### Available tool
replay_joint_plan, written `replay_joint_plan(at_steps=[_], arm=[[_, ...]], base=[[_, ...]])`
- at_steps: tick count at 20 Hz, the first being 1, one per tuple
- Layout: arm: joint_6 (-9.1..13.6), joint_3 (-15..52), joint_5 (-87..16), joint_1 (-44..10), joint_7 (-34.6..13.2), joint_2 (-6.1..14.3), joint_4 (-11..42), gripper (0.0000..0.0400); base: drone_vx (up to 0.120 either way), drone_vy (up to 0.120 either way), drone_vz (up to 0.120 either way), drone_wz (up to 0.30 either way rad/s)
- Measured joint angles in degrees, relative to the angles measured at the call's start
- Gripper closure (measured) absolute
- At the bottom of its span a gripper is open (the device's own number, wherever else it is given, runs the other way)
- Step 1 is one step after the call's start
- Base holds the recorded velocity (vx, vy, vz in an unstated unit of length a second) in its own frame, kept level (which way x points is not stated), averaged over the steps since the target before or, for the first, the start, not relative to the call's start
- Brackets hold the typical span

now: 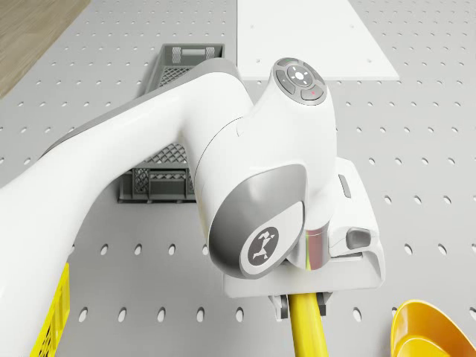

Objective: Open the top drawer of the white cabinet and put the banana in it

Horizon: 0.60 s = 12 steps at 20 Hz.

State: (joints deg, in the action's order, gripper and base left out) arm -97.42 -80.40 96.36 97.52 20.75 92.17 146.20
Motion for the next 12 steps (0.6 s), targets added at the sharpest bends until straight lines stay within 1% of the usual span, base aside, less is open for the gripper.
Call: replay_joint_plan(at_steps=[7, 8, 11, 12], arm=[[-0.20, 0.03, -0.10, 0.04, 0.02, 0.22, 0.00, 0.0207], [-0.22, 0.03, -0.11, 0.04, 0.02, 0.24, 0.00, 0.0207], [-0.28, 0.04, -0.15, 0.05, 0.02, 0.32, -0.01, 0.0207], [-0.30, 0.04, -0.16, 0.06, 0.02, 0.34, -0.01, 0.0207]], base=[[-0.120, 0.000, 0.120, 0.000], [-0.120, -0.080, 0.120, 0.000], [-0.120, -0.120, 0.120, 0.000], [-0.120, -0.040, 0.120, 0.000]])
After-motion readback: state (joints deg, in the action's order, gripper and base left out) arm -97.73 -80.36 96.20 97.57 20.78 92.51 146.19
